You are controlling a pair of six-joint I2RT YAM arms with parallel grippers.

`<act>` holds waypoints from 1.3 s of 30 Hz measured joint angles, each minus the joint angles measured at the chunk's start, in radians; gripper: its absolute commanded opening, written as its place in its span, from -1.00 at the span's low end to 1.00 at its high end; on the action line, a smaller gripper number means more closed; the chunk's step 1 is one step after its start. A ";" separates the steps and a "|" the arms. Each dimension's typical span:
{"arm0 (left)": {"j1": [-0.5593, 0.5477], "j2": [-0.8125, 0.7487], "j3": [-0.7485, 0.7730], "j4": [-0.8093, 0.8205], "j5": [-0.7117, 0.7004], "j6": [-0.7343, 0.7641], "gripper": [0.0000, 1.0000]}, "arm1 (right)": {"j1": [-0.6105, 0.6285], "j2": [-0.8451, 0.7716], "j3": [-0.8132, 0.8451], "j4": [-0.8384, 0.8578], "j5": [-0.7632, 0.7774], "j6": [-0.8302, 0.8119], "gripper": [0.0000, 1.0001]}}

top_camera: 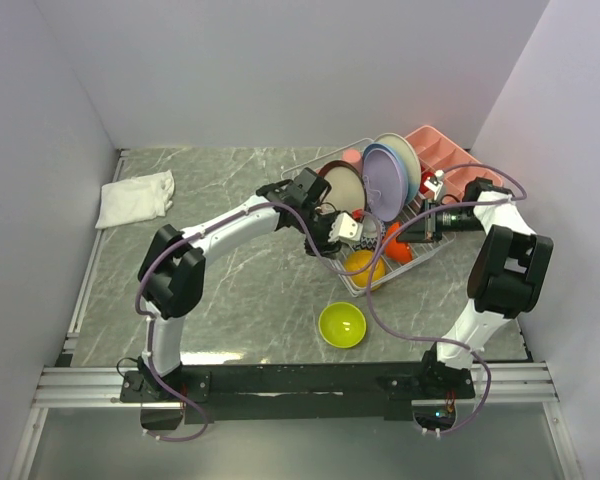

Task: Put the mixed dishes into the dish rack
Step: Adjust the dish rack at the center of the board.

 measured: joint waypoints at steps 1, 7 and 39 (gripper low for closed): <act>-0.002 0.002 0.005 -0.015 0.002 0.022 0.08 | 0.000 0.002 0.002 -0.003 -0.001 -0.002 -1.00; -0.007 0.004 -0.009 -0.095 0.002 0.135 0.03 | 0.000 0.021 0.007 -0.014 -0.007 -0.010 -1.00; 0.116 -0.043 -0.074 -0.150 0.042 0.389 -0.98 | 0.087 0.149 -0.021 -0.134 -0.288 -0.130 -1.00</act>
